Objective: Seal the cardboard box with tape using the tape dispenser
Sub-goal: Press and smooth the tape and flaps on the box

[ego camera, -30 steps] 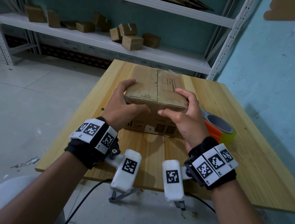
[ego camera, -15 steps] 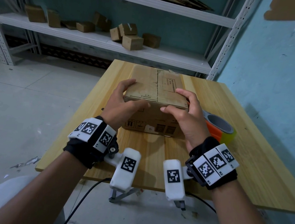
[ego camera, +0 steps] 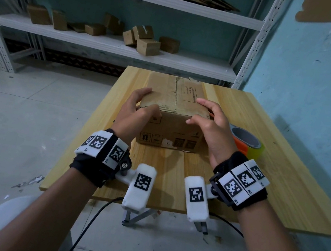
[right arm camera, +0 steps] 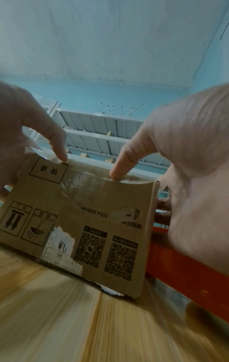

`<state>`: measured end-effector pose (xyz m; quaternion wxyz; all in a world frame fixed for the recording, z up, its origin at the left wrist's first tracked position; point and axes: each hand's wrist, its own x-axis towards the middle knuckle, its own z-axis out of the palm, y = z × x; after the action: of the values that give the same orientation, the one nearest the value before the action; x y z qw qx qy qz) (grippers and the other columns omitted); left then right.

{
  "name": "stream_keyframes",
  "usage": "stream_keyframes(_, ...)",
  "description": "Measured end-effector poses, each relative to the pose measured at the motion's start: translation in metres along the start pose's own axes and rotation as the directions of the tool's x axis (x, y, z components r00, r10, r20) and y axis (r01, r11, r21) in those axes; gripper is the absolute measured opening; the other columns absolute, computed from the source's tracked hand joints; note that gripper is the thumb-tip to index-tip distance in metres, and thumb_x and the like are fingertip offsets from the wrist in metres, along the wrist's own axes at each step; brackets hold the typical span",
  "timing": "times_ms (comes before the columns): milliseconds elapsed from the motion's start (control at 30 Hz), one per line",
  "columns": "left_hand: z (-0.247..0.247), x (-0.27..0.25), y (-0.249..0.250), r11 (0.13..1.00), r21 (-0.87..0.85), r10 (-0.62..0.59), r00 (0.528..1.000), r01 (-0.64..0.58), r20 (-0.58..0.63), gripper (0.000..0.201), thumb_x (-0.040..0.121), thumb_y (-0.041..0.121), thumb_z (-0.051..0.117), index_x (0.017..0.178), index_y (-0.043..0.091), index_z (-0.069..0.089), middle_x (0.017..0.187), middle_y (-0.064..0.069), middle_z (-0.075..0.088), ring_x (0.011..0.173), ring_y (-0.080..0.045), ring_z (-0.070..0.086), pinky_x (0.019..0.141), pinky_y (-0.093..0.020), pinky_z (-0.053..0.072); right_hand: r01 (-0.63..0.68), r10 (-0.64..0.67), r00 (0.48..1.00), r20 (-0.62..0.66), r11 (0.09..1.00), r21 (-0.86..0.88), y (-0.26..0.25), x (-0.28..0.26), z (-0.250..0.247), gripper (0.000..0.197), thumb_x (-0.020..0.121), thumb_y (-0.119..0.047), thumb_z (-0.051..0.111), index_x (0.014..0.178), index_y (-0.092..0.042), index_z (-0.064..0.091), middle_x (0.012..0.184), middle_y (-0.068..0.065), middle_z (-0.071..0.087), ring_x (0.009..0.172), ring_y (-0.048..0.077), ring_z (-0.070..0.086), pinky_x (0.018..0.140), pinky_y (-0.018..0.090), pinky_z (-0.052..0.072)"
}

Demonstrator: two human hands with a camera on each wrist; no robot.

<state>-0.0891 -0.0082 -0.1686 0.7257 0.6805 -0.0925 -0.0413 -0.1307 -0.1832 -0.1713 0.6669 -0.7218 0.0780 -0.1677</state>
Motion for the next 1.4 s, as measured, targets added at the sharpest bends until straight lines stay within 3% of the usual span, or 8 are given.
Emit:
stream_keyframes(200, -0.003, 0.001, 0.0, 1.0, -0.025, 0.007, 1.0, -0.008, -0.007, 0.051, 0.081, 0.01, 0.057, 0.127, 0.031, 0.053, 0.128, 0.0, 0.05, 0.104, -0.017, 0.053, 0.073, -0.027, 0.044, -0.002, 0.002, 1.0, 0.004, 0.999, 0.04, -0.003, -0.001, -0.004, 0.05, 0.074, -0.011, 0.063, 0.121, -0.028, 0.063, 0.126, -0.001, 0.06, 0.112, 0.017, 0.058, 0.079, 0.026, 0.05)
stream_keyframes(433, -0.005, 0.002, 0.004, 0.998, -0.057, -0.007, 0.999, 0.005, -0.032, 0.052, 0.081, 0.003, 0.05, 0.126, 0.027, 0.058, 0.123, 0.0, 0.053, 0.11, -0.019, 0.051, 0.077, -0.026, 0.042, -0.028, 0.028, 1.0, 0.003, 0.997, 0.072, -0.005, -0.002, -0.008, 0.049, 0.077, -0.004, 0.052, 0.119, -0.025, 0.066, 0.122, 0.005, 0.064, 0.108, 0.024, 0.059, 0.076, 0.031, 0.052)
stream_keyframes(633, -0.005, 0.001, 0.005, 0.995, -0.097, -0.008, 0.999, 0.004, -0.038, 0.055, 0.08, -0.004, 0.043, 0.126, 0.021, 0.059, 0.115, 0.001, 0.055, 0.109, -0.02, 0.051, 0.077, -0.025, 0.043, -0.028, 0.03, 0.999, -0.022, 0.997, 0.073, -0.006, -0.001, -0.01, 0.051, 0.077, 0.001, 0.047, 0.116, -0.022, 0.069, 0.12, 0.003, 0.065, 0.109, 0.023, 0.06, 0.091, 0.039, 0.055)
stream_keyframes(800, -0.007, 0.004, 0.004, 0.991, -0.129, -0.033, 0.999, 0.028, -0.032, 0.053, 0.079, -0.003, 0.04, 0.122, 0.021, 0.06, 0.116, 0.001, 0.054, 0.115, -0.023, 0.049, 0.076, -0.026, 0.042, -0.012, 0.013, 1.0, -0.011, 0.996, 0.093, -0.01, -0.002, -0.012, 0.043, 0.083, -0.001, 0.044, 0.115, -0.015, 0.068, 0.118, 0.005, 0.067, 0.109, 0.023, 0.061, 0.086, 0.034, 0.054)
stream_keyframes(933, -0.012, 0.003, 0.006, 0.975, -0.22, -0.042, 0.999, 0.037, -0.015, 0.056, 0.072, 0.008, 0.043, 0.125, 0.011, 0.059, 0.131, -0.013, 0.051, 0.118, -0.028, 0.047, 0.075, -0.025, 0.042, -0.014, 0.013, 1.0, 0.003, 0.984, 0.177, -0.015, -0.002, -0.017, 0.04, 0.088, -0.002, 0.04, 0.119, -0.008, 0.064, 0.119, 0.008, 0.067, 0.106, 0.019, 0.063, 0.073, 0.022, 0.051)
stream_keyframes(1033, -0.012, 0.004, 0.006, 0.98, -0.197, -0.037, 0.999, 0.035, -0.003, 0.053, 0.075, 0.004, 0.043, 0.124, 0.014, 0.059, 0.13, -0.013, 0.052, 0.113, -0.025, 0.051, 0.074, -0.025, 0.042, -0.012, 0.011, 1.0, 0.009, 0.994, 0.107, -0.011, -0.002, -0.016, 0.039, 0.081, -0.008, 0.051, 0.117, -0.014, 0.065, 0.117, 0.005, 0.067, 0.109, 0.022, 0.061, 0.085, 0.031, 0.053)
stream_keyframes(1133, -0.012, 0.003, 0.005, 0.99, -0.138, -0.034, 0.999, 0.034, 0.004, 0.058, 0.063, 0.01, 0.05, 0.118, 0.02, 0.062, 0.123, -0.007, 0.055, 0.109, -0.022, 0.053, 0.075, -0.027, 0.042, -0.026, 0.026, 1.0, -0.005, 0.998, 0.053, -0.008, -0.002, -0.012, 0.05, 0.066, -0.014, 0.059, 0.115, -0.02, 0.066, 0.119, 0.003, 0.066, 0.111, 0.024, 0.059, 0.094, 0.039, 0.052)
stream_keyframes(1400, -0.012, 0.002, 0.006, 0.992, -0.116, -0.045, 0.999, 0.044, -0.012, 0.059, 0.058, 0.011, 0.049, 0.113, 0.023, 0.064, 0.128, -0.009, 0.054, 0.116, -0.025, 0.051, 0.078, -0.03, 0.043, -0.038, 0.04, 0.999, -0.028, 0.998, 0.049, -0.008, -0.003, -0.012, 0.049, 0.067, -0.009, 0.056, 0.114, -0.021, 0.067, 0.12, 0.004, 0.065, 0.113, 0.025, 0.058, 0.096, 0.044, 0.052)
